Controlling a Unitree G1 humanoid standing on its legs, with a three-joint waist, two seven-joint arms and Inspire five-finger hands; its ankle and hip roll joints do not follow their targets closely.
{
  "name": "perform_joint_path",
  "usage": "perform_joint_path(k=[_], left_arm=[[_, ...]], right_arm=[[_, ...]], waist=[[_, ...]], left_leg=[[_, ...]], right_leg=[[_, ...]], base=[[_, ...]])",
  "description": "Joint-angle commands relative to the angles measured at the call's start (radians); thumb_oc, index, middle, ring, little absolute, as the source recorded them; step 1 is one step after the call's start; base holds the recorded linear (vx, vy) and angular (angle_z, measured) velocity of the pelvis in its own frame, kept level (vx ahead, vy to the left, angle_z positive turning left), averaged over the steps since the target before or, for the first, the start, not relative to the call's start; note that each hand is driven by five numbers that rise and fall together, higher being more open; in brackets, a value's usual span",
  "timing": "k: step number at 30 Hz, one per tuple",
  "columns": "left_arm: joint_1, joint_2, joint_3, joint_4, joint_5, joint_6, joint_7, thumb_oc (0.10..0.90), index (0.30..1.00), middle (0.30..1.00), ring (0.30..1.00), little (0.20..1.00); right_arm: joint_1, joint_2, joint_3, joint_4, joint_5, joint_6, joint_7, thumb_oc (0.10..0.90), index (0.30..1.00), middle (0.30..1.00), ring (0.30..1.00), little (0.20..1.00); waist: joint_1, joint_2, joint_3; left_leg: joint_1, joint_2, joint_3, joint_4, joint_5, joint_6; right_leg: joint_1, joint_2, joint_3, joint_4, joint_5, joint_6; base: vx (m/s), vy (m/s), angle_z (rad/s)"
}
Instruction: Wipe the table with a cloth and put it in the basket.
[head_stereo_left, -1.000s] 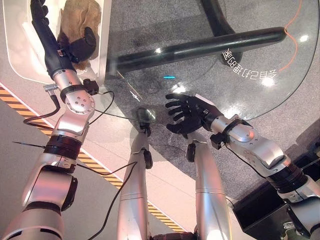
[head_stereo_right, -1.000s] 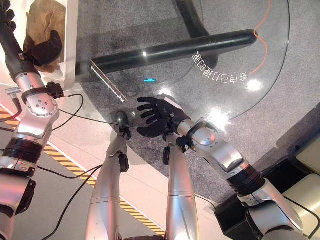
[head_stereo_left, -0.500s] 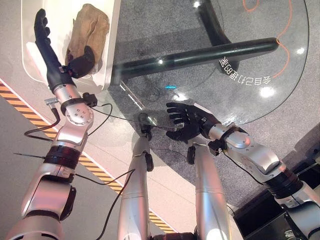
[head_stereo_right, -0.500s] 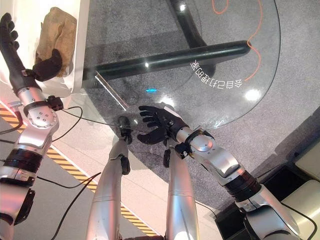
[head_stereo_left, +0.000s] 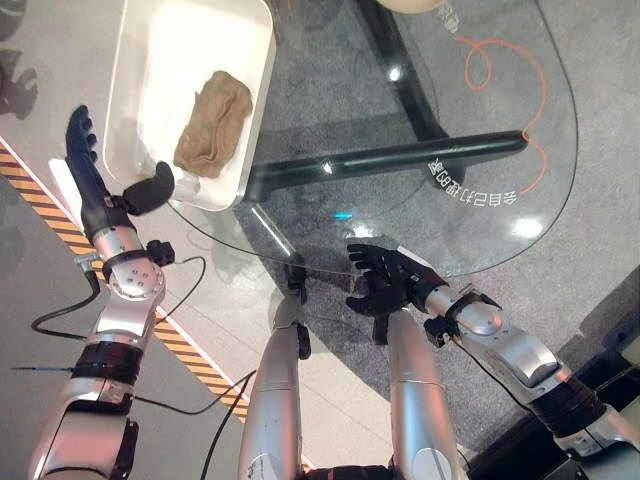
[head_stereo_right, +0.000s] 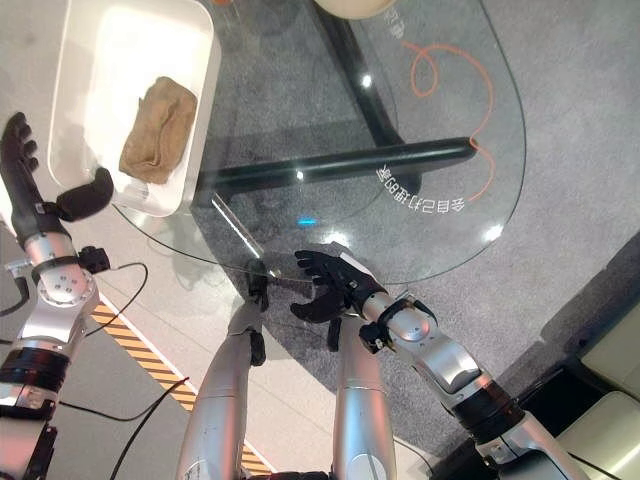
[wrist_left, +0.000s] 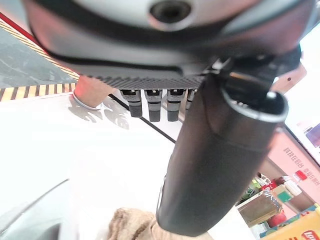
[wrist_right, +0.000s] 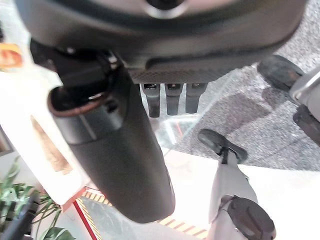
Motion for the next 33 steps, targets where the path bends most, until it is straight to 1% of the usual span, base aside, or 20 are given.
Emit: perform_joint_path(k=[1, 4, 6, 9, 10, 11, 12, 15, 16, 18, 20, 21, 23, 24, 25, 26, 28, 30, 32, 33], left_arm=[[0.02, 0.029, 0.108, -0.052, -0.05, -0.12, -0.04, 0.8, 0.9, 0.9, 0.9, 0.9], [0.065, 0.004, 0.108, -0.06, -0.052, -0.13, -0.07, 0.8, 0.9, 0.9, 0.9, 0.9], [0.144, -0.048, 0.092, -0.078, -0.036, -0.124, -0.103, 0.8, 0.9, 0.9, 0.9, 0.9], [0.204, -0.088, 0.067, -0.068, -0.02, -0.104, -0.127, 0.8, 0.9, 0.9, 0.9, 0.9], [0.233, -0.101, 0.051, -0.041, -0.031, -0.096, -0.14, 0.8, 0.9, 0.9, 0.9, 0.9], [0.236, -0.103, 0.049, -0.037, -0.037, -0.095, -0.143, 0.8, 0.9, 0.9, 0.9, 0.9], [0.264, -0.122, 0.034, -0.01, -0.07, -0.095, -0.176, 0.8, 0.9, 0.9, 0.9, 0.9], [0.328, -0.163, 0.0, 0.034, -0.057, -0.101, -0.213, 0.8, 0.9, 0.9, 0.9, 0.9], [0.361, -0.194, -0.018, 0.064, -0.065, -0.098, -0.246, 0.8, 0.9, 0.9, 0.9, 0.9], [0.388, -0.216, -0.039, 0.09, -0.053, -0.093, -0.258, 0.8, 0.9, 0.9, 0.9, 0.9], [0.433, -0.267, -0.058, 0.154, -0.06, -0.05, -0.336, 0.8, 0.9, 0.9, 0.9, 0.9], [0.436, -0.271, -0.059, 0.159, -0.066, -0.041, -0.343, 0.8, 0.9, 0.9, 0.9, 0.9], [0.463, -0.316, -0.074, 0.228, -0.105, 0.003, -0.382, 0.8, 0.9, 0.9, 0.9, 0.9], [0.465, -0.319, -0.075, 0.233, -0.112, 0.008, -0.385, 0.8, 0.9, 0.9, 0.9, 0.9], [0.474, -0.341, -0.073, 0.269, -0.141, 0.029, -0.414, 0.8, 0.9, 0.9, 0.9, 0.9], [0.476, -0.347, -0.074, 0.281, -0.146, 0.031, -0.422, 0.8, 0.9, 0.9, 0.9, 0.9], [0.489, -0.382, -0.084, 0.347, -0.146, 0.059, -0.468, 0.8, 0.9, 0.9, 0.9, 0.9], [0.493, -0.392, -0.094, 0.373, -0.154, 0.064, -0.485, 0.8, 0.9, 0.9, 0.9, 0.9], [0.491, -0.415, -0.12, 0.459, -0.164, 0.072, -0.522, 0.8, 0.9, 0.9, 0.9, 0.9], [0.488, -0.419, -0.122, 0.476, -0.163, 0.073, -0.527, 0.8, 0.9, 0.9, 0.9, 0.9]], right_arm=[[0.056, 0.037, -0.035, -0.01, 0.011, -0.103, 0.05, 0.8, 0.9, 0.9, 0.9, 0.9], [0.081, 0.048, -0.044, 0.034, 0.01, -0.127, 0.063, 0.8, 0.9, 0.9, 0.9, 0.9], [0.135, 0.077, -0.056, 0.124, 0.015, -0.166, 0.078, 0.8, 0.9, 0.9, 0.9, 0.9], [0.173, 0.102, -0.07, 0.227, 0.027, -0.206, 0.098, 0.8, 0.9, 0.9, 0.9, 0.9], [0.193, 0.119, -0.075, 0.273, 0.022, -0.22, 0.106, 0.8, 0.9, 0.9, 0.9, 0.9], [0.194, 0.121, -0.075, 0.277, 0.021, -0.221, 0.107, 0.8, 0.9, 0.9, 0.9, 0.9], [0.213, 0.136, -0.075, 0.308, 0.026, -0.224, 0.108, 0.8, 0.9, 0.9, 0.9, 0.9], [0.253, 0.174, -0.091, 0.364, 0.011, -0.217, 0.123, 0.8, 0.9, 0.9, 0.9, 0.9], [0.277, 0.193, -0.101, 0.394, 0.023, -0.207, 0.122, 0.8, 0.9, 0.9, 0.9, 0.9], [0.294, 0.214, -0.11, 0.431, 0.013, -0.202, 0.124, 0.8, 0.9, 0.9, 0.9, 0.9], [0.317, 0.251, -0.121, 0.503, 0.007, -0.184, 0.094, 0.8, 0.9, 0.9, 0.9, 0.9], [0.318, 0.254, -0.123, 0.509, 0.006, -0.18, 0.092, 0.8, 0.9, 0.9, 0.9, 0.9], [0.322, 0.284, -0.13, 0.597, 0.009, -0.165, 0.063, 0.8, 0.9, 0.9, 0.9, 0.9], [0.323, 0.286, -0.13, 0.602, 0.01, -0.163, 0.058, 0.8, 0.9, 0.9, 0.9, 0.9], [0.323, 0.298, -0.132, 0.647, 0.012, -0.158, 0.044, 0.8, 0.9, 0.9, 0.9, 0.9], [0.324, 0.301, -0.132, 0.659, 0.011, -0.158, 0.041, 0.8, 0.9, 0.9, 0.9, 0.9], [0.328, 0.321, -0.139, 0.747, 0.005, -0.144, 0.017, 0.8, 0.9, 0.9, 0.9, 0.9], [0.327, 0.328, -0.141, 0.774, 0.009, -0.133, 0.011, 0.8, 0.9, 0.9, 0.9, 0.9], [0.317, 0.352, -0.146, 0.894, -0.006, -0.135, 0.01, 0.8, 0.9, 0.9, 0.9, 0.9], [0.315, 0.356, -0.149, 0.916, -0.01, -0.134, 0.012, 0.8, 0.9, 0.9, 0.9, 0.9]], waist=[[0.007, -0.019, -0.026], [0.013, -0.021, -0.026], [0.025, -0.027, -0.026], [0.033, -0.032, -0.026], [0.035, -0.033, -0.026], [0.035, -0.033, -0.028], [0.035, -0.033, -0.051], [0.033, -0.034, -0.1], [0.032, -0.035, -0.127], [0.033, -0.036, -0.16], [0.038, -0.039, -0.219], [0.039, -0.039, -0.223], [0.044, -0.04, -0.271], [0.045, -0.04, -0.273], [0.048, -0.041, -0.293], [0.048, -0.042, -0.299], [0.053, -0.041, -0.334], [0.054, -0.041, -0.344], [0.057, -0.039, -0.368], [0.058, -0.039, -0.372]], left_leg=[[0.08, -0.072, 0.07, 0.12, -0.178, 0.007], [0.117, -0.073, 0.062, 0.109, -0.177, 0.004], [0.204, -0.077, 0.045, 0.083, -0.176, 0.001], [0.287, -0.074, 0.035, 0.059, -0.173, -0.001], [0.335, -0.071, 0.032, 0.045, -0.176, -0.003], [0.337, -0.07, 0.032, 0.041, -0.172, -0.003], [0.362, -0.068, 0.029, 0.027, -0.171, -0.005], [0.413, -0.06, 0.028, -0.007, -0.167, -0.011], [0.453, -0.057, 0.027, -0.025, -0.171, -0.012], [0.478, -0.055, 0.028, -0.036, -0.172, -0.013], [0.536, -0.048, 0.029, -0.058, -0.179, -0.012], [0.541, -0.047, 0.03, -0.06, -0.18, -0.012], [0.578, -0.04, 0.027, -0.071, -0.184, -0.009], [0.581, -0.039, 0.027, -0.072, -0.185, -0.009], [0.595, -0.037, 0.027, -0.076, -0.188, -0.008], [0.6, -0.036, 0.026, -0.077, -0.189, -0.007], [0.627, -0.032, 0.02, -0.086, -0.193, -0.005], [0.638, -0.029, 0.018, -0.094, -0.193, -0.005], [0.668, -0.021, 0.014, -0.116, -0.193, -0.003], [0.673, -0.019, 0.014, -0.119, -0.193, -0.002]], right_leg=[[0.133, 0.063, -0.034, -0.215, 0.07, 0.037], [0.171, 0.064, -0.036, -0.221, 0.065, 0.038], [0.26, 0.067, -0.039, -0.237, 0.054, 0.037], [0.35, 0.068, -0.044, -0.256, 0.045, 0.032], [0.399, 0.067, -0.046, -0.263, 0.036, 0.032], [0.403, 0.068, -0.046, -0.269, 0.04, 0.031], [0.432, 0.067, -0.049, -0.284, 0.04, 0.031], [0.498, 0.064, -0.055, -0.329, 0.045, 0.03], [0.544, 0.063, -0.058, -0.354, 0.045, 0.03], [0.58, 0.062, -0.06, -0.379, 0.05, 0.032], [0.648, 0.061, -0.064, -0.421, 0.057, 0.033], [0.653, 0.061, -0.065, -0.424, 0.058, 0.033], [0.695, 0.061, -0.063, -0.445, 0.064, 0.035], [0.698, 0.061, -0.063, -0.447, 0.064, 0.035], [0.714, 0.061, -0.063, -0.456, 0.066, 0.036], [0.719, 0.062, -0.063, -0.459, 0.066, 0.036], [0.752, 0.063, -0.065, -0.479, 0.07, 0.038], [0.764, 0.064, -0.064, -0.488, 0.073, 0.039], [0.791, 0.067, -0.064, -0.51, 0.079, 0.042], [0.796, 0.068, -0.064, -0.514, 0.08, 0.043]], base=[[-0.04, -0.074, 0.02], [-0.02, -0.079, 0.01], [-0.02, -0.144, -0.02], [-0.01, -0.104, 0.03], [-0.01, -0.083, 0.07], [0.02, -0.084, 0.04], [0.05, -0.067, 0.01], [0.08, -0.075, 0.0], [0.1, -0.077, -0.02], [0.11, -0.072, -0.01], [0.15, -0.099, 0.0], [0.13, -0.091, -0.05], [0.11, -0.089, -0.04], [0.11, -0.097, 0.0], [0.06, -0.054, 0.0], [0.1, -0.076, -0.01], [0.1, -0.082, 0.02], [0.05, -0.068, 0.09], [0.05, -0.092, 0.03], [0.04, -0.074, 0.0]])
